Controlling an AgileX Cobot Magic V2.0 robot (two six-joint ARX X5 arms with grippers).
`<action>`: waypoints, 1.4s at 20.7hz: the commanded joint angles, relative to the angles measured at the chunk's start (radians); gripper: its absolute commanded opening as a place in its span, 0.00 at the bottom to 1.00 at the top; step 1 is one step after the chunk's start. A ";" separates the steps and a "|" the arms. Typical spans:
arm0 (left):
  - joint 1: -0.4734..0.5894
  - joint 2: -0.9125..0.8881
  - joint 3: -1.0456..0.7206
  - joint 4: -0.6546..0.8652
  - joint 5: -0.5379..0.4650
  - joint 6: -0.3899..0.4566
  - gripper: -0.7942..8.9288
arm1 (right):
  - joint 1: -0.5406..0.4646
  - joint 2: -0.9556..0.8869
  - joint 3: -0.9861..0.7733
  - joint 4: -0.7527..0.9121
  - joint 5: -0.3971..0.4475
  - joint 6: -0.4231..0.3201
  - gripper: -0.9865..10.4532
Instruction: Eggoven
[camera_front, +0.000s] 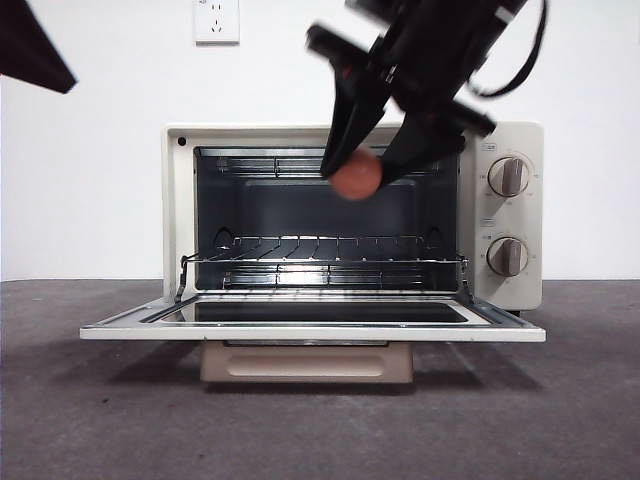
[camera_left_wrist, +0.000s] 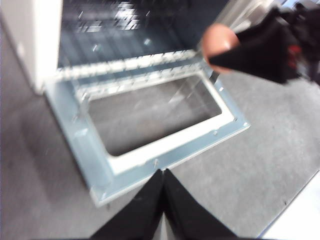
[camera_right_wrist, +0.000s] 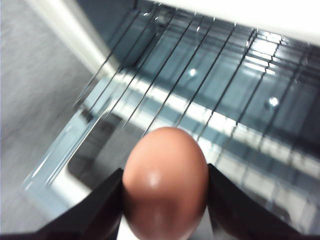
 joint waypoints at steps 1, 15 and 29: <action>0.005 -0.016 0.006 0.005 0.021 0.007 0.09 | -0.008 0.060 0.013 0.079 0.000 0.011 0.09; 0.005 -0.047 0.006 0.011 0.027 0.000 0.09 | -0.032 0.209 0.013 0.207 0.035 0.025 0.15; 0.005 -0.046 0.006 0.013 0.026 0.000 0.09 | -0.023 0.131 0.015 0.179 0.035 0.026 0.37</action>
